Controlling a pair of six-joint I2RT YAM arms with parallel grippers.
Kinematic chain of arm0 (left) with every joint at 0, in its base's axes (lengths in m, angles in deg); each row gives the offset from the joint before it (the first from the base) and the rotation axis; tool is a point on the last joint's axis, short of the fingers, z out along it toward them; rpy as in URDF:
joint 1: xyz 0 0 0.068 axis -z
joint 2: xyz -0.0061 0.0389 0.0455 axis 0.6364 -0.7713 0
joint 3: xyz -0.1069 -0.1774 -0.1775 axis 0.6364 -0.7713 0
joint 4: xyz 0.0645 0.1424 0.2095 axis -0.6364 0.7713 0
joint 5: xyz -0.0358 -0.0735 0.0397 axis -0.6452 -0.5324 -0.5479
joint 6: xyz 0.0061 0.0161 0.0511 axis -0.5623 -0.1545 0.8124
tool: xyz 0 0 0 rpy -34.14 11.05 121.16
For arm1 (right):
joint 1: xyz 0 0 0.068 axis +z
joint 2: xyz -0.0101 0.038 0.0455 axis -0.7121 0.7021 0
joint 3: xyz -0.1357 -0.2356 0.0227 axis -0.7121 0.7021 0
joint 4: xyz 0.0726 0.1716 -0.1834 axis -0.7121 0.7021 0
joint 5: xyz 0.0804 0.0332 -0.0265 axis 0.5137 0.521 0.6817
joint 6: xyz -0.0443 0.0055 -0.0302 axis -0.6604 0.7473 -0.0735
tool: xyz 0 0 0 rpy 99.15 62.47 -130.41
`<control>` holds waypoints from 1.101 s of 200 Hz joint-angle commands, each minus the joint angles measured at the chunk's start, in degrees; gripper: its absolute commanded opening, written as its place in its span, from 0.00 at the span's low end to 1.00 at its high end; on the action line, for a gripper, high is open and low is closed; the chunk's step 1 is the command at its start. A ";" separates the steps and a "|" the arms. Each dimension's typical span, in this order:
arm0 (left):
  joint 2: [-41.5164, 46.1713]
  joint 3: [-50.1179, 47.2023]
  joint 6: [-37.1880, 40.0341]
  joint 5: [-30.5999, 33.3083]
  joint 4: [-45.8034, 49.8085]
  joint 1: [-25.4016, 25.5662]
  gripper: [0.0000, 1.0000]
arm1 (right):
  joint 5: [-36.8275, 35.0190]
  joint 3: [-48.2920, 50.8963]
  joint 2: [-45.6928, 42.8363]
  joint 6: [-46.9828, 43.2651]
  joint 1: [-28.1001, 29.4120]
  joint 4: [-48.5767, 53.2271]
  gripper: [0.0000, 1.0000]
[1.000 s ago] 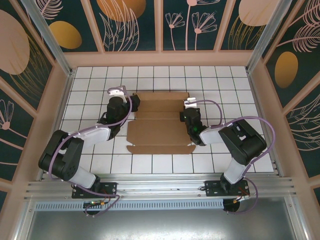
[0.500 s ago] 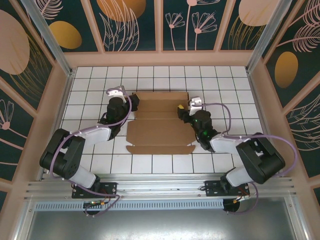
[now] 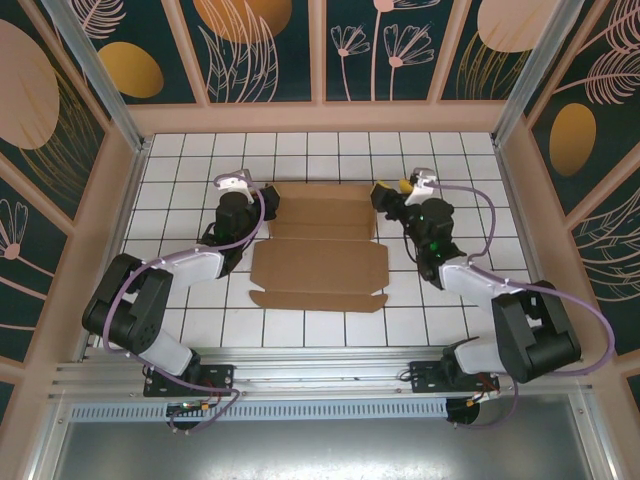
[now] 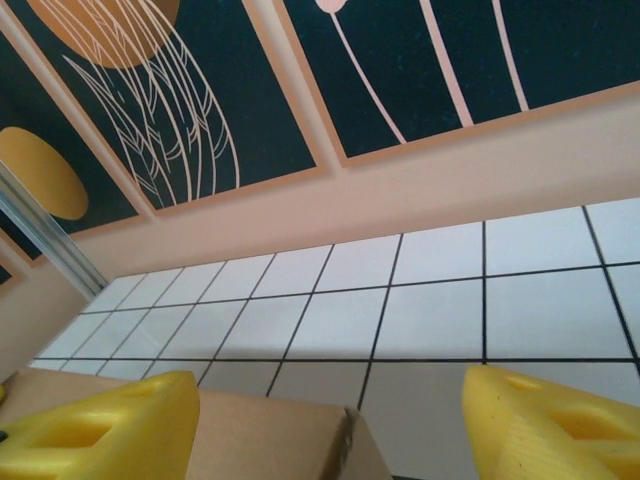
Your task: Fold the paper box
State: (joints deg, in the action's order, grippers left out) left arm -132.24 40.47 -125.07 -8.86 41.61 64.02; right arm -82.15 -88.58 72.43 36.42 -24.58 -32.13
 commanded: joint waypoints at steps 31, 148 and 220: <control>-2.37 -0.02 0.30 -0.60 6.32 -0.32 0.33 | -0.93 -5.91 6.80 3.43 -0.24 10.50 0.63; 0.70 2.43 -1.39 -1.39 10.42 -0.43 0.43 | -7.36 -11.87 3.84 -1.44 0.72 23.96 0.56; 11.98 13.18 5.92 -2.01 28.07 -0.55 0.55 | -3.23 -23.80 3.44 -8.81 2.96 37.03 0.24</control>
State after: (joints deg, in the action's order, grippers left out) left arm -125.44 50.17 -123.10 -10.54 61.06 63.73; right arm -87.18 -108.66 76.62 29.43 -22.03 -1.18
